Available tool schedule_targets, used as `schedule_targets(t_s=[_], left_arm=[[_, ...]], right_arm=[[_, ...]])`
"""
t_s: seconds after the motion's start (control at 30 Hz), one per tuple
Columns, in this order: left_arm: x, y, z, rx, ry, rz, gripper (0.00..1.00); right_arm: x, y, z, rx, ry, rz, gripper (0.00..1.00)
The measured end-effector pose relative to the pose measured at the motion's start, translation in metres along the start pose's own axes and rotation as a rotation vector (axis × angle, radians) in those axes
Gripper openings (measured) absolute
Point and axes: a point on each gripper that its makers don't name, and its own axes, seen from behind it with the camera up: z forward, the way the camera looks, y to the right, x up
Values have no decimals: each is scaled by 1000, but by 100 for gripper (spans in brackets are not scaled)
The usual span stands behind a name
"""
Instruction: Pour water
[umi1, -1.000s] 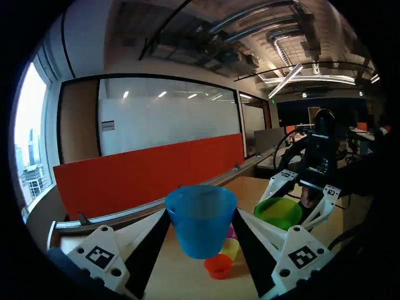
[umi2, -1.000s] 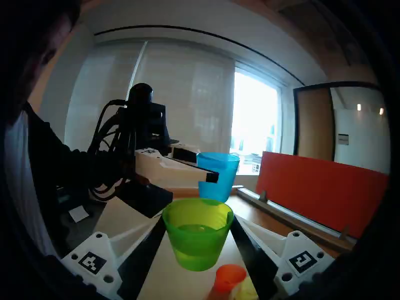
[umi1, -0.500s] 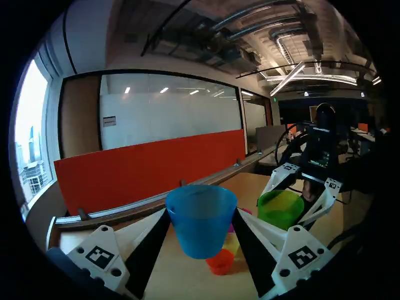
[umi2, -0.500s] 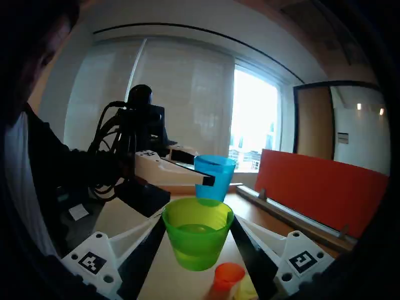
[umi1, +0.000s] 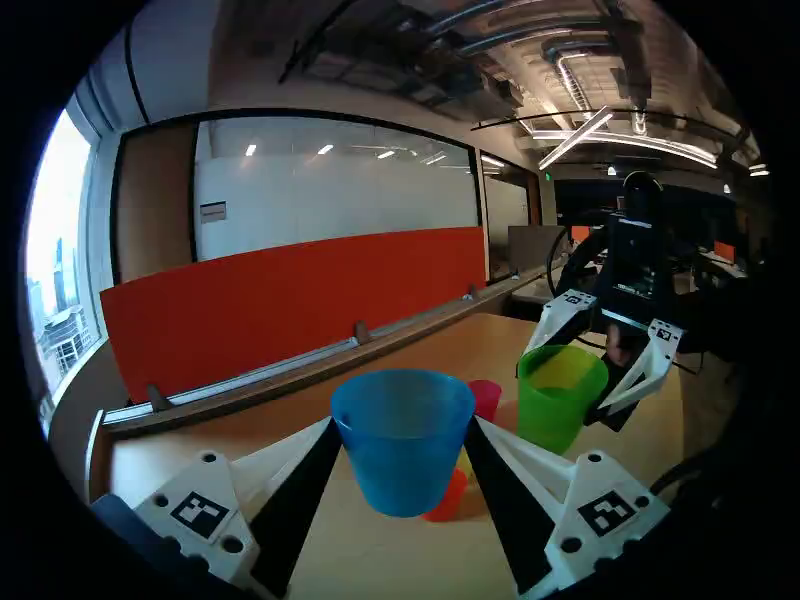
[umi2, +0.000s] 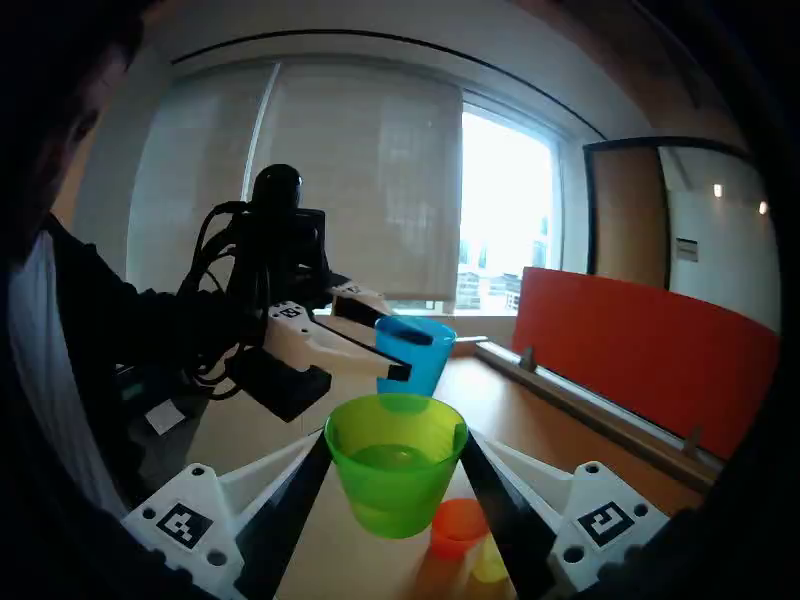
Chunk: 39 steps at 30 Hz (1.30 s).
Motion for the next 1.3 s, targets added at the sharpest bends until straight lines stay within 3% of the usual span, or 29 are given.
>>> schedule_targets(t_s=[0.6,1.0,1.3], left_arm=[[-47,21,12,-68,-100,11,85],[-85,41,22,-121,-194,63,85],[-111,47,25,-148,-257,84,86]], right_arm=[[-34,4,-10,6,-91,23,92],[-64,9,-15,17,-165,49,92],[-82,14,-17,16,-206,56,92]])
